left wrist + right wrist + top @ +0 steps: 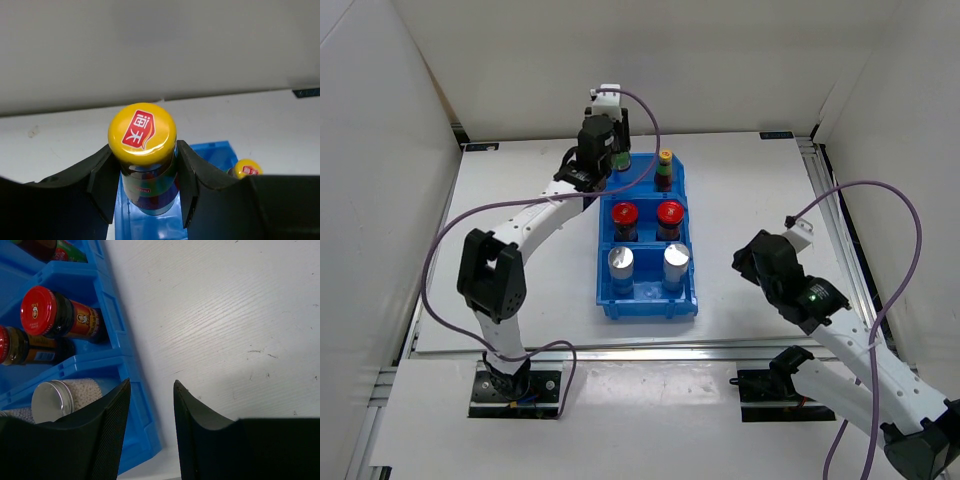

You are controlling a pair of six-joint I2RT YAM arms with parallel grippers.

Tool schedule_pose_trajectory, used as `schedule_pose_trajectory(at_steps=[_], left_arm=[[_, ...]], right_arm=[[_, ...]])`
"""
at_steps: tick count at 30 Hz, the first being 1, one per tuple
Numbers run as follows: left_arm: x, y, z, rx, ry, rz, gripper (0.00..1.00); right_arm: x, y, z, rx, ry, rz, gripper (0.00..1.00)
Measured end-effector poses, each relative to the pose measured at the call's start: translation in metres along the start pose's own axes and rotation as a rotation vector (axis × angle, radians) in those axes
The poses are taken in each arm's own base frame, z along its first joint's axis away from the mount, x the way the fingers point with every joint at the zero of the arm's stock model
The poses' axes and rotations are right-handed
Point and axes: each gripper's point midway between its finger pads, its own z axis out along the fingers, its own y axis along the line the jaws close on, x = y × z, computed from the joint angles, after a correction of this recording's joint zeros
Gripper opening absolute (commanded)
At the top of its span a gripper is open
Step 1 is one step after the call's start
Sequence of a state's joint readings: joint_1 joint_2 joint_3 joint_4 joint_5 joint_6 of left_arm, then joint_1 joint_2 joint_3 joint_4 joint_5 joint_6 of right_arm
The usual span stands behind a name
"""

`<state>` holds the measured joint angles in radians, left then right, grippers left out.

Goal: Organize the condiment bottles

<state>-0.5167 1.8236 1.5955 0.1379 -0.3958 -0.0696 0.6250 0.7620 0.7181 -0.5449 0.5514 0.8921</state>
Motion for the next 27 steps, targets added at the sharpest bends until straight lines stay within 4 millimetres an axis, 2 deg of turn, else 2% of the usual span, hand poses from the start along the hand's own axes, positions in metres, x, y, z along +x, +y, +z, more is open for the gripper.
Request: schedule_pose_trajectory(at_steps=[12,18,20,21,22,23,24,25,27], left_arm=[[0.114,-0.010,0.024,0.028,0.185,0.019,0.11],[0.141,-0.015,0.027,0.041,0.229,0.019,0.16],[0.146,-0.015,0.028,0.041,0.234,0.018,0.32],[0.147,-0.015,0.028,0.041,0.235,0.017,0.47],[0.147,-0.015,0.028,0.041,0.236,0.018,0.69],[0.147,-0.015,0.028,0.041,0.236,0.022,0.77],[0.144,-0.016,0.029,0.043,0.221,0.017,0.82],[0.138,-0.017,0.031,0.045,0.201,0.009,1.00],[0.129,-0.018,0.033,0.045,0.165,0.001,1.00]], right_arm=[[0.000,-0.001,0.000,0.000,-0.004,0.004,0.45],[0.000,-0.001,0.000,0.001,-0.003,0.005,0.49],[0.000,-0.001,0.000,0.001,-0.003,0.006,0.52],[0.001,-0.001,0.000,0.003,-0.002,0.007,0.54],[0.001,-0.001,0.001,0.004,-0.001,0.008,0.58],[0.001,-0.001,0.001,0.005,0.000,0.009,0.65],[0.002,-0.001,0.001,0.006,0.001,0.011,0.67],[0.002,-0.002,0.002,0.007,0.001,0.010,0.69],[0.002,-0.002,0.002,0.007,0.001,0.011,0.75]])
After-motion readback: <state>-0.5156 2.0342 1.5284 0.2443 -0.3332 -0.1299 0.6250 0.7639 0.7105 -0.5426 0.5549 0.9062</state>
